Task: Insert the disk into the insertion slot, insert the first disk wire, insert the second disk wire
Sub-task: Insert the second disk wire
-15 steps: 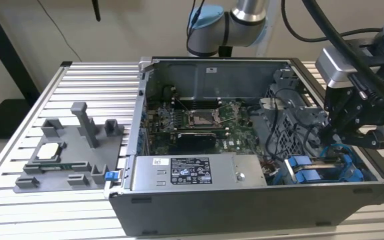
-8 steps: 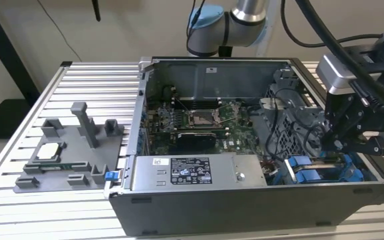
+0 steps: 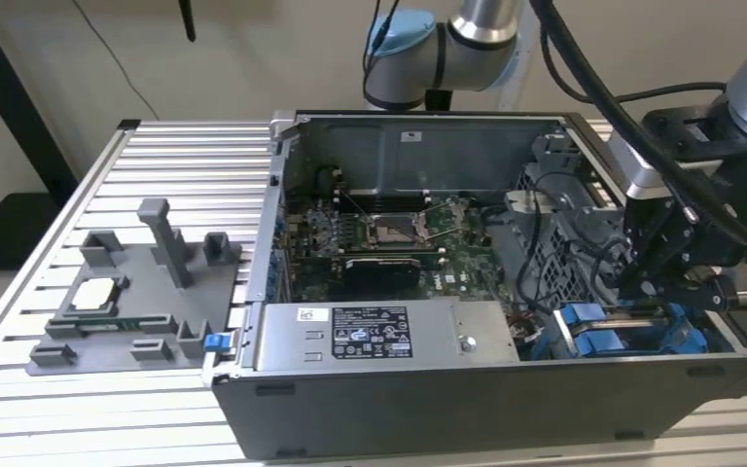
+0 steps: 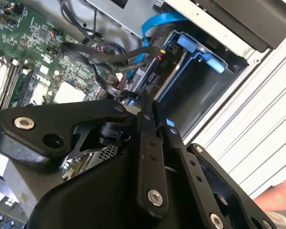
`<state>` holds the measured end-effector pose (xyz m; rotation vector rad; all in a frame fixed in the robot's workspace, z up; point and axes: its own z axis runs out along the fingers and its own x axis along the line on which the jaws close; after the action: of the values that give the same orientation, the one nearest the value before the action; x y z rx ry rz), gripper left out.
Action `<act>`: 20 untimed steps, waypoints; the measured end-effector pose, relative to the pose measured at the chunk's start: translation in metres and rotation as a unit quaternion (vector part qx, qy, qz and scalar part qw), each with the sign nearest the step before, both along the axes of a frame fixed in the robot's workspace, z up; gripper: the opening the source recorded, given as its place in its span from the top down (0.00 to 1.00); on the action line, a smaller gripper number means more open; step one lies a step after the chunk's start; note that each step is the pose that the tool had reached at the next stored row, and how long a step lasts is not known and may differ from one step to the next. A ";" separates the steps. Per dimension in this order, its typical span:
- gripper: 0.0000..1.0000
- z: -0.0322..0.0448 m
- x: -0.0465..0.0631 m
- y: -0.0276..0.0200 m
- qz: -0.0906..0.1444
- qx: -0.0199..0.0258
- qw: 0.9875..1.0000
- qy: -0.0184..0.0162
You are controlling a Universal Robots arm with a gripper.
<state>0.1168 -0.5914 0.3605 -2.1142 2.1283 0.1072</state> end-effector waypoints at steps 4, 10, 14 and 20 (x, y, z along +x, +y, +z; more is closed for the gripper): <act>1.00 -0.0072 0.002 0.0073 0.000 -0.001 1.000 0.000; 1.00 -0.0139 0.011 0.0108 0.000 -0.005 1.000 0.000; 1.00 -0.0139 0.012 0.0107 0.000 -0.005 1.000 0.000; 1.00 -0.0140 0.012 0.0107 -0.001 -0.017 1.000 0.000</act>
<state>0.1291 -0.5807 0.3465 -2.1311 2.1477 0.0718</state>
